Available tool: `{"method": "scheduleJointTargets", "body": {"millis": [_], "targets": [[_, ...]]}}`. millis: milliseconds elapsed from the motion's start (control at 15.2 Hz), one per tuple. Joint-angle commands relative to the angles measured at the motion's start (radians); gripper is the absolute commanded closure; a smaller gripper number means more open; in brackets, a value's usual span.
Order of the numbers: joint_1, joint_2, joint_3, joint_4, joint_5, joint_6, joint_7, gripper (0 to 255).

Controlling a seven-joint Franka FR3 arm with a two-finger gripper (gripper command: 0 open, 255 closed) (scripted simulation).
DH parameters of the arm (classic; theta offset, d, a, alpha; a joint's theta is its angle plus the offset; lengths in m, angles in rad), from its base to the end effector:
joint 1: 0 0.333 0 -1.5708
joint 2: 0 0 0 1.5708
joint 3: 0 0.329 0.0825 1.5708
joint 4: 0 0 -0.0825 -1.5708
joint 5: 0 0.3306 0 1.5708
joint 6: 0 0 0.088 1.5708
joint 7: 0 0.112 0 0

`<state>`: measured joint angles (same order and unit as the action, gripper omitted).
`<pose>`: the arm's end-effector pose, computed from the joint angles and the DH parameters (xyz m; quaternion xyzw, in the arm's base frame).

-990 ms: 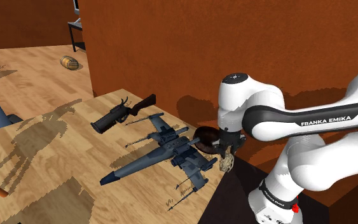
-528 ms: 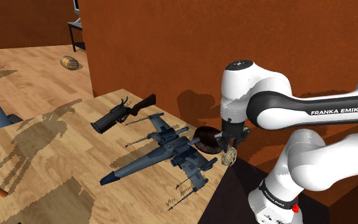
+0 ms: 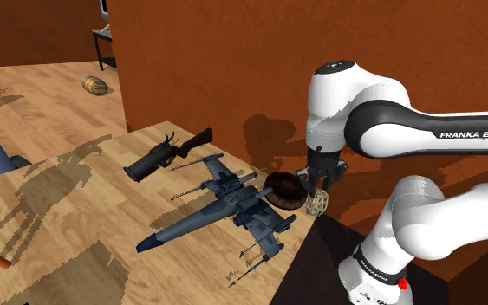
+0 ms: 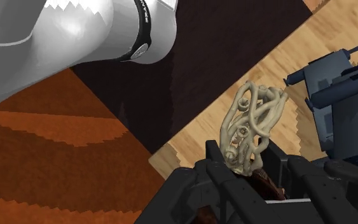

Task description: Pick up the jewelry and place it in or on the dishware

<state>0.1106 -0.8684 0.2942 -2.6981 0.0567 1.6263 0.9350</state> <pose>0.1890 0.0977 0.4670 0.9360 -0.3237 -0.0423 0.1319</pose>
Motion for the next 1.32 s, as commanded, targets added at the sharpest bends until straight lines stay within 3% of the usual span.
{"method": "scheduleJointTargets", "body": {"millis": [0, 462, 924, 1254], "targets": [[-0.018, 0.020, -0.018, 0.022, -0.023, 0.000, -0.020, 255], [-0.130, 0.201, -0.126, 0.148, -0.156, 0.072, -0.144, 255], [-0.207, 0.402, -0.208, 0.325, -0.246, 0.115, -0.244, 255], [-0.208, 0.417, -0.208, 0.269, -0.250, 0.183, -0.230, 255]]}}
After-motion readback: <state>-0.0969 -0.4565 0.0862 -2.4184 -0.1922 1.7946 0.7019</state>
